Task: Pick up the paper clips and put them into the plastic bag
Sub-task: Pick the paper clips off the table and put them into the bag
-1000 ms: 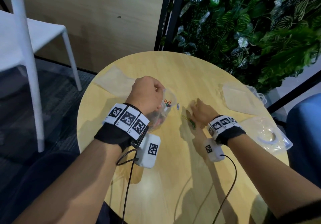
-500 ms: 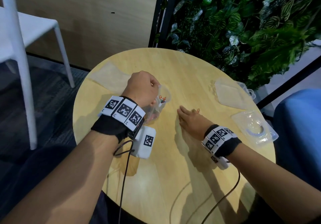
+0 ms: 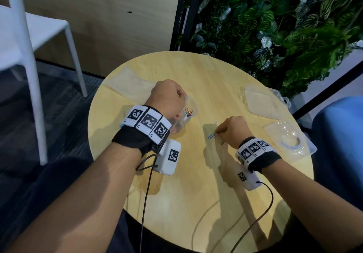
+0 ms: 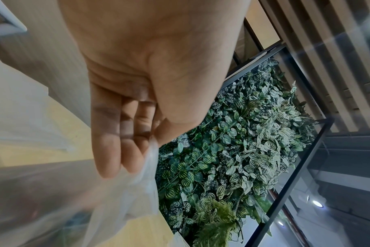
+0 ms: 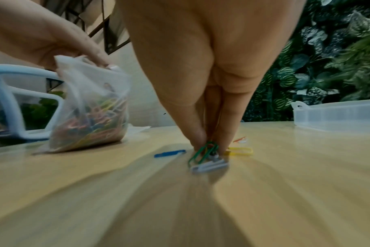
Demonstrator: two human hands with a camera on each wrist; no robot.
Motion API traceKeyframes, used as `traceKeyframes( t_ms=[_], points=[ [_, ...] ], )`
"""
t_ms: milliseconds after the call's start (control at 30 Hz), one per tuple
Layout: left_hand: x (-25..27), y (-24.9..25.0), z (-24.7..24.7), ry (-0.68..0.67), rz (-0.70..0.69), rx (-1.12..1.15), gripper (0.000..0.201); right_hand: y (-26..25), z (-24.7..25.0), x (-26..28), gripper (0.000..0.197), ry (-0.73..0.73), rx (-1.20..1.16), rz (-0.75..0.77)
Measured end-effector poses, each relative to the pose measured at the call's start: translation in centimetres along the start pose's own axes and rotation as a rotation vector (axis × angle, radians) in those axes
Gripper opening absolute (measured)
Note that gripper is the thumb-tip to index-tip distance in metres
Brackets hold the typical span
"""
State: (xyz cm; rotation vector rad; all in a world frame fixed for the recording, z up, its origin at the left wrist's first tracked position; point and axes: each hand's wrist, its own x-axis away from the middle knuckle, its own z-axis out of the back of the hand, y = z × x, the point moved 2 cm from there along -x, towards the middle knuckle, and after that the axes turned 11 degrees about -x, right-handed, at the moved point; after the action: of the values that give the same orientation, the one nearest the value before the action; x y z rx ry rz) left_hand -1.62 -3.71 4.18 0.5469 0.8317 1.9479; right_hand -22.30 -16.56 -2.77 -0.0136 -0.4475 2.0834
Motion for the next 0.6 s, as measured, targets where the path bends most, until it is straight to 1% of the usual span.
traceKeyframes(
  t_ms=[33, 67, 100, 133, 167, 200, 233, 300, 367, 400, 467, 533, 600],
  points=[
    [0.0, 0.1, -0.1, -0.001, -0.001, 0.0, 0.027, 0.2, 0.4, -0.5, 0.017, -0.015, -0.038, -0.03],
    [0.0, 0.2, -0.1, -0.001, -0.003, -0.002, 0.026, 0.6, 0.8, -1.1, 0.014, -0.02, -0.124, -0.077],
    [0.1, 0.3, -0.3, -0.004, -0.007, -0.006, 0.026, 1.1, 1.2, -1.6, 0.01, -0.024, -0.29, -0.151],
    [0.1, 0.4, -0.5, -0.012, -0.014, -0.012, 0.026, 1.6, 1.6, -1.9, 0.01, -0.029, -0.534, -0.25],
    [0.2, 0.5, -0.9, -0.029, -0.021, -0.019, 0.025, 1.9, 1.7, -2.1, 0.014, -0.045, -0.815, -0.355],
    [0.2, 0.6, -1.3, -0.053, -0.027, -0.025, 0.025, 1.9, 2.0, -2.2, 0.018, -0.068, -1.054, -0.421],
    [0.2, 0.6, -1.7, -0.079, -0.03, -0.03, 0.025, 1.6, 2.3, -2.2, 0.021, -0.099, -1.228, -0.444],
    [0.2, 0.8, -2.3, -0.12, -0.03, -0.028, 0.024, -0.2, 3.5, -2.0, 0.019, -0.18, -1.447, -0.41],
    [0.2, 0.9, -2.6, -0.134, -0.029, -0.021, 0.023, -2.9, 4.8, -1.4, 0.017, -0.269, -1.506, -0.325],
    [0.3, 1.0, -2.7, -0.131, -0.025, -0.015, 0.023, -4.1, 5.1, -1.0, 0.018, -0.31, -1.474, -0.28],
    [0.4, 1.2, -2.6, -0.111, -0.013, 0.003, 0.024, -6.2, 5.0, -0.3, 0.021, -0.351, -1.33, -0.206],
    [0.6, 1.2, -2.5, -0.086, 0.004, 0.03, 0.025, -7.5, 4.3, -0.1, 0.018, -0.304, -1.169, -0.164],
    [0.7, 1.1, -2.3, -0.073, 0.024, 0.072, 0.026, -8.3, 3.8, 0.0, 0.016, -0.25, -1.091, -0.171]
  ],
)
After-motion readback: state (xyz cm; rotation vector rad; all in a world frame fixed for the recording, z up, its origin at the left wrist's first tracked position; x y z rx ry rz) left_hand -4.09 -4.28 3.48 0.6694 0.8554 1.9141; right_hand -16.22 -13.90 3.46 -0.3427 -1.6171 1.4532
